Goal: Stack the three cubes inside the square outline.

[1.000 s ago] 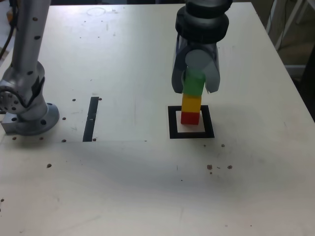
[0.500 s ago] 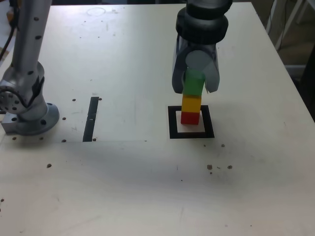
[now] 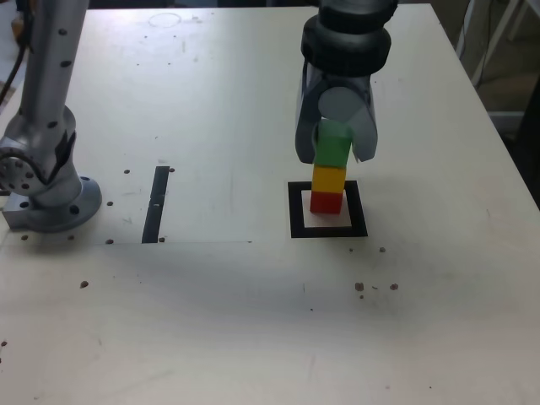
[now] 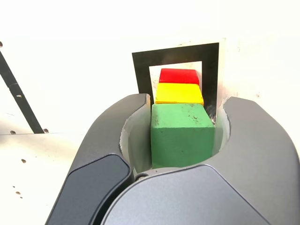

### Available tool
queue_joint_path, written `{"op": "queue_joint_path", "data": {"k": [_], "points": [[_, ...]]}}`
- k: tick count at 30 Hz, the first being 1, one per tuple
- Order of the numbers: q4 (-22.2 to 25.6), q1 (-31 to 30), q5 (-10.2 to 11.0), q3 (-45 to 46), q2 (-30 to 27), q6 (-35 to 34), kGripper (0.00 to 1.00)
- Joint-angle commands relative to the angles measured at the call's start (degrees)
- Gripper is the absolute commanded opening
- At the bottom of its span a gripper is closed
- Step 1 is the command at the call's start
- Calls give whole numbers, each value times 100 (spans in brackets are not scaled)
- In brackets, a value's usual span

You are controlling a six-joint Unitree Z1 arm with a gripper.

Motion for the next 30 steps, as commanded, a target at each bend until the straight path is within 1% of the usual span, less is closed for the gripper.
{"op": "queue_joint_path", "data": {"k": [1,3,8,10,14,21,25,30], "points": [[-31,15,3,48,-10,30,57],[-46,23,15,82,4,48,65],[-53,34,93,138,-2,22,92],[-43,34,143,144,-30,-10,97],[-5,34,200,136,-180,-63,99],[216,17,188,158,-717,-81,99],[352,-14,172,377,-1087,-107,99],[508,-46,101,761,-1535,-124,99]]}}
